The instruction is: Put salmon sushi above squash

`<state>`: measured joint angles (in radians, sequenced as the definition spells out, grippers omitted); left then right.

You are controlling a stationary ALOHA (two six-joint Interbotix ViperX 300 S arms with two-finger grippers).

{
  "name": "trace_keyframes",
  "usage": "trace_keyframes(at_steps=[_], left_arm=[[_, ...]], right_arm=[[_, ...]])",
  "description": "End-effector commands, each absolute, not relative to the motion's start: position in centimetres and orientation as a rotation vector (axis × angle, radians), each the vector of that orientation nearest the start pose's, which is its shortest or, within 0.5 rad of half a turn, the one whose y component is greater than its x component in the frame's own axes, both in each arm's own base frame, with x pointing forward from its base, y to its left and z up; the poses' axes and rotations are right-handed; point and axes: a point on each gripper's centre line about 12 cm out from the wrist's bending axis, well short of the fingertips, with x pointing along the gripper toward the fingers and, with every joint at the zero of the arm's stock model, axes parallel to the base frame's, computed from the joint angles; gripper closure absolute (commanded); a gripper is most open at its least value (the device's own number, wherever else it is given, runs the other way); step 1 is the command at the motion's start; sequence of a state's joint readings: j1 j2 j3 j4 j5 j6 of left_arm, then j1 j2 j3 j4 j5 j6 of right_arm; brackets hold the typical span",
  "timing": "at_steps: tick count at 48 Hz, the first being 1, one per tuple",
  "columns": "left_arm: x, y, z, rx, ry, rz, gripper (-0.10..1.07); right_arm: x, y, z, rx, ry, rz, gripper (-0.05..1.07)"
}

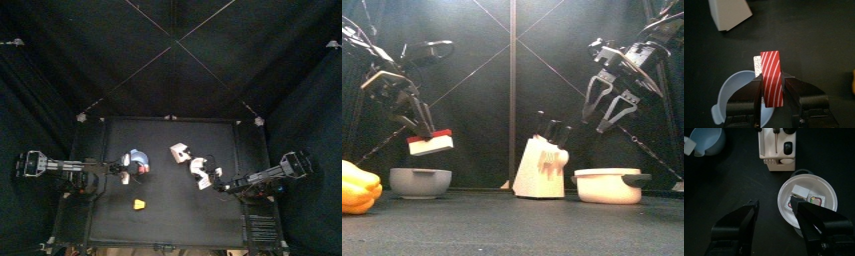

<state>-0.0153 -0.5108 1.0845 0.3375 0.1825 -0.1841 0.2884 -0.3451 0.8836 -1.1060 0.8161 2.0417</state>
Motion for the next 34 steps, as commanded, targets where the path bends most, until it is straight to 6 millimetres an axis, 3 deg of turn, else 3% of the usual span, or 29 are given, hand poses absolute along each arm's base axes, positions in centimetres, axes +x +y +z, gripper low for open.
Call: trace_keyframes(at_steps=[1, 16, 34], left_arm=[[24.5, -0.7, 17.5, 0.101, 0.751, -0.028, 0.36], [23.7, -1.5, 15.6, 0.07, 0.815, -0.05, 0.35], [25.1, -2.4, 13.7, 0.086, 0.881, -0.085, 0.34]], right_arm=[[27.7, 0.2, 21.1, 0.561, 0.514, -0.775, 0.15], [27.7, 0.2, 21.0, 0.559, 0.517, -0.776, 0.15], [27.6, 0.1, 20.9, 0.551, 0.521, -0.775, 0.15]])
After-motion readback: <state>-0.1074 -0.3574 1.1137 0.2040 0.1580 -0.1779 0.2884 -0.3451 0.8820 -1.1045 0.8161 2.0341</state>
